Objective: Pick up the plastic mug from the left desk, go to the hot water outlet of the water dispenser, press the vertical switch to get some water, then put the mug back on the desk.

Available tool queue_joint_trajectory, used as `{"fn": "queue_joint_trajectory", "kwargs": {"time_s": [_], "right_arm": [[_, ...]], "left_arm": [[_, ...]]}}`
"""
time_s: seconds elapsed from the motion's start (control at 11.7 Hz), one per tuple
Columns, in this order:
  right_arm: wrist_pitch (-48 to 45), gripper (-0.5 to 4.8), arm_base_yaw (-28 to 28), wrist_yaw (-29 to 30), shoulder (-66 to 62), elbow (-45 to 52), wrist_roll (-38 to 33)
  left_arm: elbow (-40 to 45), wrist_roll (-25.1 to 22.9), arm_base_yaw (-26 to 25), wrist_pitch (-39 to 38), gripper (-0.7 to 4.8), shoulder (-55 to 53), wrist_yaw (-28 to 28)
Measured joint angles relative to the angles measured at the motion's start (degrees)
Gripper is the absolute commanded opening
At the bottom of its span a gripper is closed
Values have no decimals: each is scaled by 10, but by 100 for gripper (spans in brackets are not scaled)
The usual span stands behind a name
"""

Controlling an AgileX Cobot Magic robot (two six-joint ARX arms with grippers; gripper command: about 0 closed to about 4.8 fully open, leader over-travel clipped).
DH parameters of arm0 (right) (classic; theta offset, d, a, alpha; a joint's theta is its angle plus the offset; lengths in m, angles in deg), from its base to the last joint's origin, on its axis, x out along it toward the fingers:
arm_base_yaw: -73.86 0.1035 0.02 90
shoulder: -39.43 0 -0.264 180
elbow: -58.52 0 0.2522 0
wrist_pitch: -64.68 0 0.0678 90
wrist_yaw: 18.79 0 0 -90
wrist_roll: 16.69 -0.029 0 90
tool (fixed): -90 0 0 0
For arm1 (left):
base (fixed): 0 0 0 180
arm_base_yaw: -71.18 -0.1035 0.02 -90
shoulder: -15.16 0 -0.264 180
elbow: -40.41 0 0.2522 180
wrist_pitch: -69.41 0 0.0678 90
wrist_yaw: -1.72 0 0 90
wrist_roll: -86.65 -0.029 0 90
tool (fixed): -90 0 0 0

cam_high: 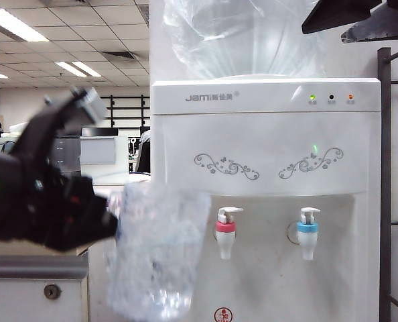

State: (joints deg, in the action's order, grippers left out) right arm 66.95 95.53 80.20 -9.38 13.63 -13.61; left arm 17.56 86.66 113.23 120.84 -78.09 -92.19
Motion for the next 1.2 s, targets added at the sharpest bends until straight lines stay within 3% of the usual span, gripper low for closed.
{"fn": "queue_joint_trajectory", "kwargs": {"time_s": [0.69, 1.2], "right_arm": [[0, 373, 0, 0, 0, 0, 0], [0, 373, 0, 0, 0, 0, 0]], "left_arm": [[-111, 0, 9, -11, -5, -92, -2], [-121, 0, 36, -12, -5, -151, 0]]}}
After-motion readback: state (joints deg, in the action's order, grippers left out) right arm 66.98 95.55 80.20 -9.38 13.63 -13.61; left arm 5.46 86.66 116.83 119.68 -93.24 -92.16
